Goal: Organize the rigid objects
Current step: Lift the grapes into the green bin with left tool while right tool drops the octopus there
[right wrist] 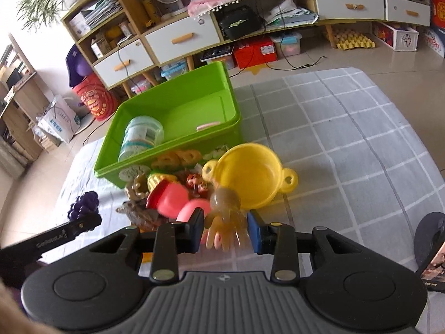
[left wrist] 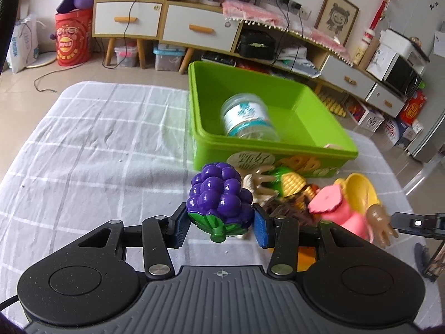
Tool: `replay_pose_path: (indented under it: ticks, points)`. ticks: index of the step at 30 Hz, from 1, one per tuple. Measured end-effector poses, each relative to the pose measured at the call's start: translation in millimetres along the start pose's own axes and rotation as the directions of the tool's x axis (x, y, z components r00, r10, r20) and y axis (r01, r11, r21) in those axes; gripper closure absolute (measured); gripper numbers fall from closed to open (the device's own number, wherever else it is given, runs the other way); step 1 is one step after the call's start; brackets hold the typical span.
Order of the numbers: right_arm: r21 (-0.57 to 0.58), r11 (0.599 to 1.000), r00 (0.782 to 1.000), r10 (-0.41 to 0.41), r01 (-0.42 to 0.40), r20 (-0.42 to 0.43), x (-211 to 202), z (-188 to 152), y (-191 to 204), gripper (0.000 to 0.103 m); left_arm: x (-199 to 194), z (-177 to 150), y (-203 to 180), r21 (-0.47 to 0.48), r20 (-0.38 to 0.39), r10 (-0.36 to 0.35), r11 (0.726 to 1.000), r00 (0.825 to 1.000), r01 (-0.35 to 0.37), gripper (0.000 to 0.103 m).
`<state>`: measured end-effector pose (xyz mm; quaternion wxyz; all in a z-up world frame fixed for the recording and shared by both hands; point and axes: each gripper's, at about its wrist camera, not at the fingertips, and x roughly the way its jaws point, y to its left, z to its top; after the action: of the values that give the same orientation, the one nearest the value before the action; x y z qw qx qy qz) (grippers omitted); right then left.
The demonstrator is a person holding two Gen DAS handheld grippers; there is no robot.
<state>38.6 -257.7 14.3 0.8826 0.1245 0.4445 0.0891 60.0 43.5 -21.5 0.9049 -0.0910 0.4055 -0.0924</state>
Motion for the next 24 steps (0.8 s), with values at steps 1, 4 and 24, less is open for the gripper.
replay_pose_path:
  ticks: [1, 4, 24]
  points:
    - [0.01, 1.0, 1.0, 0.001, -0.001, -0.002, 1, 1, 0, 0.071, -1, 1, -2, -0.001, 0.003, -0.007, 1.0, 1.0, 0.007, 0.051]
    - [0.035, 0.999, 1.0, 0.02, -0.02, -0.003, 1, 6, -2, 0.071, -2, 3, -7, -0.002, 0.009, -0.026, 1.0, 1.0, 0.026, 0.051]
    - [0.137, 0.98, 0.984, 0.126, -0.144, 0.13, -22, 45, 12, 0.071, -9, 24, -36, -0.011, 0.079, -0.116, 0.993, 0.99, 0.118, 0.051]
